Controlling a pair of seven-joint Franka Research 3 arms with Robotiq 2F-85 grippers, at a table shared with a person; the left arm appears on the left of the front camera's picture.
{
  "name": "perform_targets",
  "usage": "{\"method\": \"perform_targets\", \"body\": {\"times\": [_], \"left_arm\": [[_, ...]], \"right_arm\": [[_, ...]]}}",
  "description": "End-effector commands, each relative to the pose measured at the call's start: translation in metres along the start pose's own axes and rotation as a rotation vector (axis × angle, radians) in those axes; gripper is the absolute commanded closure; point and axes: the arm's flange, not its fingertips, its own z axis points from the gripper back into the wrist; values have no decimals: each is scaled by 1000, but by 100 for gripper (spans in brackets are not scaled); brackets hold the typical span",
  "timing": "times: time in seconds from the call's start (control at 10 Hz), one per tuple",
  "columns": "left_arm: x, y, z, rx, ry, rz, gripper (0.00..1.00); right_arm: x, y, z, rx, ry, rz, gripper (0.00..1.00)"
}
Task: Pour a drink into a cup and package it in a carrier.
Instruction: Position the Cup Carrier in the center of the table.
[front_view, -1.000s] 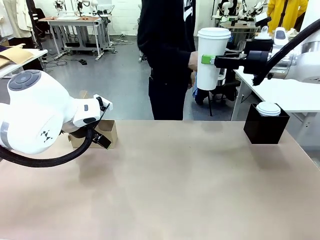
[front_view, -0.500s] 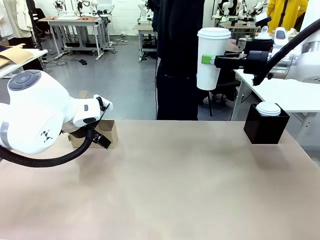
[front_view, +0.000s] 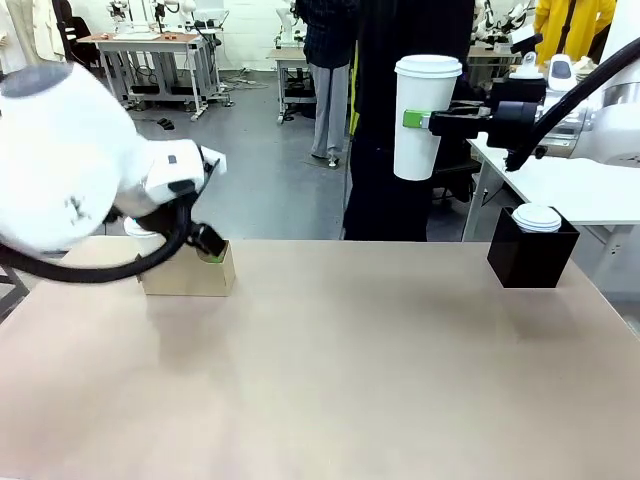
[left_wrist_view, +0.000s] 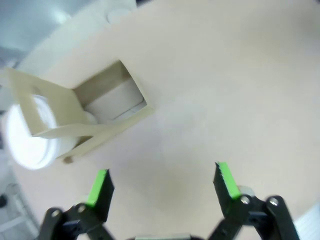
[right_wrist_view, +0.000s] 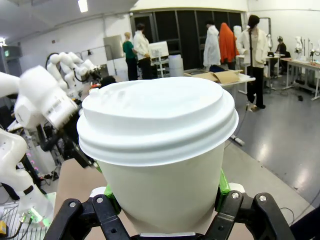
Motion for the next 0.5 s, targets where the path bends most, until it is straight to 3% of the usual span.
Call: {"method": "perform_targets", "body": {"times": [0.0, 0.4], "left_arm": [[38, -11, 41, 50, 12, 74, 0], [91, 59, 66, 99, 105, 307, 0]], "right_arm": [[7, -1, -2, 6, -16, 10, 20], [7, -1, -2, 6, -16, 10, 20]]}}
